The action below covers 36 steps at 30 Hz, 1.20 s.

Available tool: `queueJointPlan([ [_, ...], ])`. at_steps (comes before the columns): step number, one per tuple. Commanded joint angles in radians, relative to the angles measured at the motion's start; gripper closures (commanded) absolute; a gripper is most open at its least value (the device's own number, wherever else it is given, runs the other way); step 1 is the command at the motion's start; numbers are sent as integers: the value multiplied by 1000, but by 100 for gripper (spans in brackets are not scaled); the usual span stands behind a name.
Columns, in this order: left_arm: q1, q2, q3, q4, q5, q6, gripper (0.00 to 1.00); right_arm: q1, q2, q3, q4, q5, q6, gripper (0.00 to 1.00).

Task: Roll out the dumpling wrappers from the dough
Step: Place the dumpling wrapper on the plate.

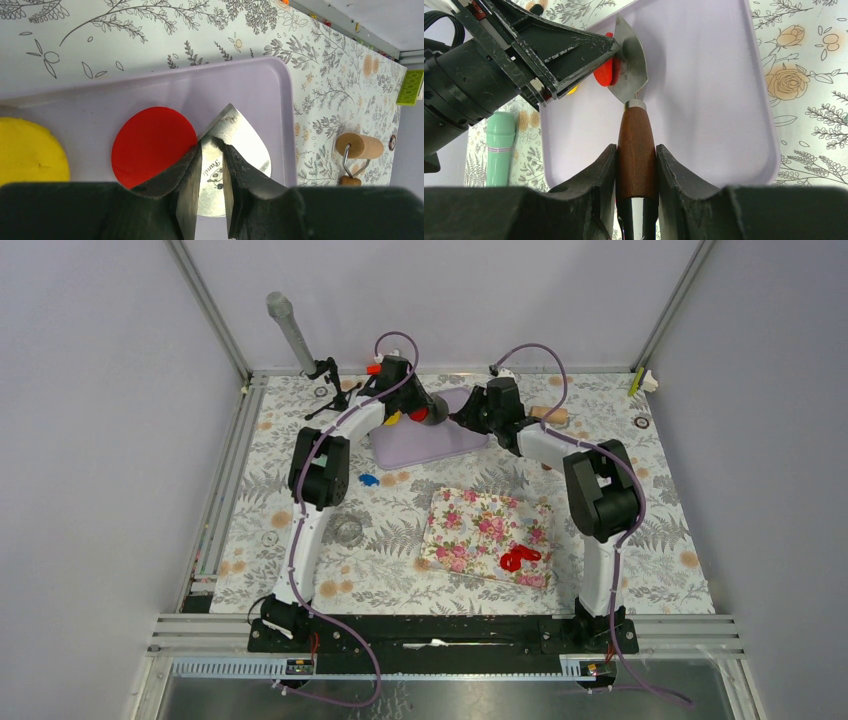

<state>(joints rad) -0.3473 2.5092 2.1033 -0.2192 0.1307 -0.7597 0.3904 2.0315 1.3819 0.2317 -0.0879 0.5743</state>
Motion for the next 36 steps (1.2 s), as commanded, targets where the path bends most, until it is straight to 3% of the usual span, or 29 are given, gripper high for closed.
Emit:
queueJointPlan([
  [1, 16, 28, 63, 14, -13, 19, 72, -16, -63, 8, -66, 77, -82, 100],
  [18, 15, -2, 90, 54, 37, 8, 66, -44, -212, -44, -90, 97, -111, 100],
  [31, -1, -79, 86, 111, 118, -5, 61, -174, -611, -239, -170, 83, -115, 100],
  [36, -19, -146, 29, 110, 147, 13, 60, -300, -757, -349, -259, 64, -79, 100],
])
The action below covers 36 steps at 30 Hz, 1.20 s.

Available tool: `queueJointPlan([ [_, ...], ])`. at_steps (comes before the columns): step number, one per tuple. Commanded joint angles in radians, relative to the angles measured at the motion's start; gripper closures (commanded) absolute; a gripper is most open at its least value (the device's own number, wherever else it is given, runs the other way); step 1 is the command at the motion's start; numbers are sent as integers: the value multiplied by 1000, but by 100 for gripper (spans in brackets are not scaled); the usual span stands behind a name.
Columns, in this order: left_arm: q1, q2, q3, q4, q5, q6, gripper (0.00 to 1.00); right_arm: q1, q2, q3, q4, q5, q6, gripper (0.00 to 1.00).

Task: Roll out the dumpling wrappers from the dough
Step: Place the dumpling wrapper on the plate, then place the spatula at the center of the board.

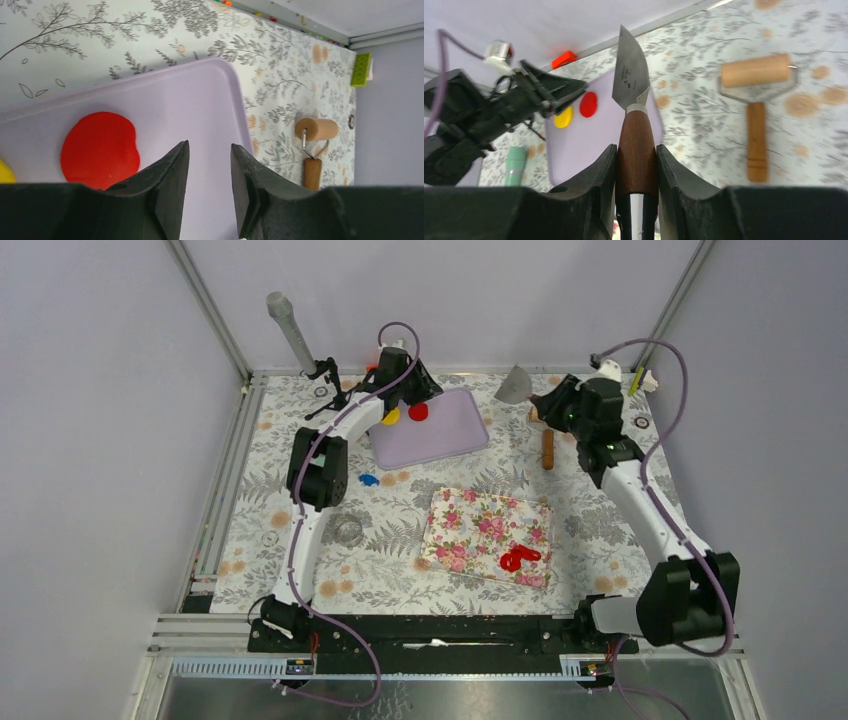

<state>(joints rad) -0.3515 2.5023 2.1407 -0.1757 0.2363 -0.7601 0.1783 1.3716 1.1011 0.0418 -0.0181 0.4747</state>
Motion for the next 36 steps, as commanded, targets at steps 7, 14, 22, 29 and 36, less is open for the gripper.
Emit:
queueJointPlan([
  [7, -78, -448, -350, 72, 47, 68, 59, -293, -213, -198, -197, -68, 128, 100],
  [14, -149, -730, -612, -57, 59, 150, 57, -450, -275, -340, -147, -115, 235, 100],
  [22, -176, -1004, -903, -178, 26, 172, 55, -527, -234, -428, -33, -82, 315, 100],
  [29, -208, -1213, -1084, -248, -17, 179, 53, -534, -152, -510, 116, -108, 425, 78],
  [36, -210, -1348, -1137, -344, -77, 202, 47, -534, -152, -444, -23, 5, 342, 0],
])
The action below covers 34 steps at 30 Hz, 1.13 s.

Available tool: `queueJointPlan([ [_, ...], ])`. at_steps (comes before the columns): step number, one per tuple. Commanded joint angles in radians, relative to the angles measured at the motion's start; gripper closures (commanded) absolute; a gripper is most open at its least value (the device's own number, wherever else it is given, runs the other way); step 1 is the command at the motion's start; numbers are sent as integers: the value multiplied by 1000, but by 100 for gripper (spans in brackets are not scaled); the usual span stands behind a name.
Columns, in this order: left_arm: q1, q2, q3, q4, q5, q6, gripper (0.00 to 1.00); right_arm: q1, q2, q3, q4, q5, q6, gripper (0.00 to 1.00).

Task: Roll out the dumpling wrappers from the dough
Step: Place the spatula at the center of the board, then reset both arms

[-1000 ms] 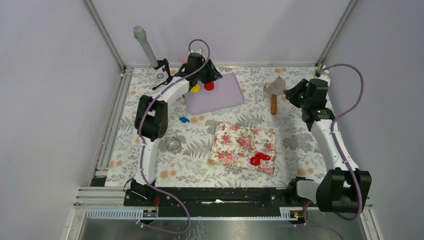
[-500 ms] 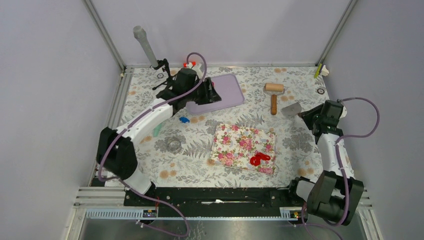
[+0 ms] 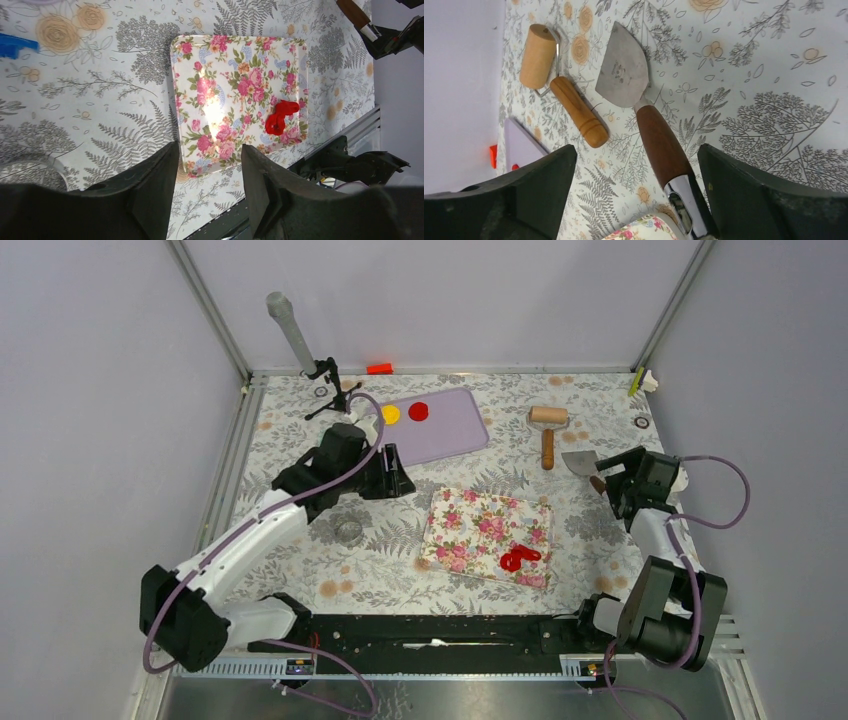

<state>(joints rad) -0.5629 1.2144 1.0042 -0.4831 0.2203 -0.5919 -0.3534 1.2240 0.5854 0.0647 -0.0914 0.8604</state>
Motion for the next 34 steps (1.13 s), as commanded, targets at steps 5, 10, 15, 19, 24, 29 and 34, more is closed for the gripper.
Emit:
queueJointPlan([
  [5, 3, -106, 74, -114, -113, 70, 42, -2, -1, 270, -307, 274, -153, 0],
  [10, 14, -148, 166, -181, -196, 112, 21, -2, -4, 447, -471, 398, -252, 0],
  [15, 48, -169, 234, -243, -216, 126, 12, -2, -27, 570, -557, 376, -307, 0],
  [19, 65, -174, 274, -295, -275, 110, 11, -2, -35, 650, -605, 307, -341, 0],
  [24, 70, -232, 257, -293, -362, 96, 10, -2, -59, 681, -634, 303, -375, 0],
  [29, 75, -296, 219, -279, -442, 89, 5, -2, -81, 667, -634, 310, -383, 0],
  [34, 77, -317, 201, -277, -488, 71, 3, -2, -101, 654, -627, 321, -385, 0],
])
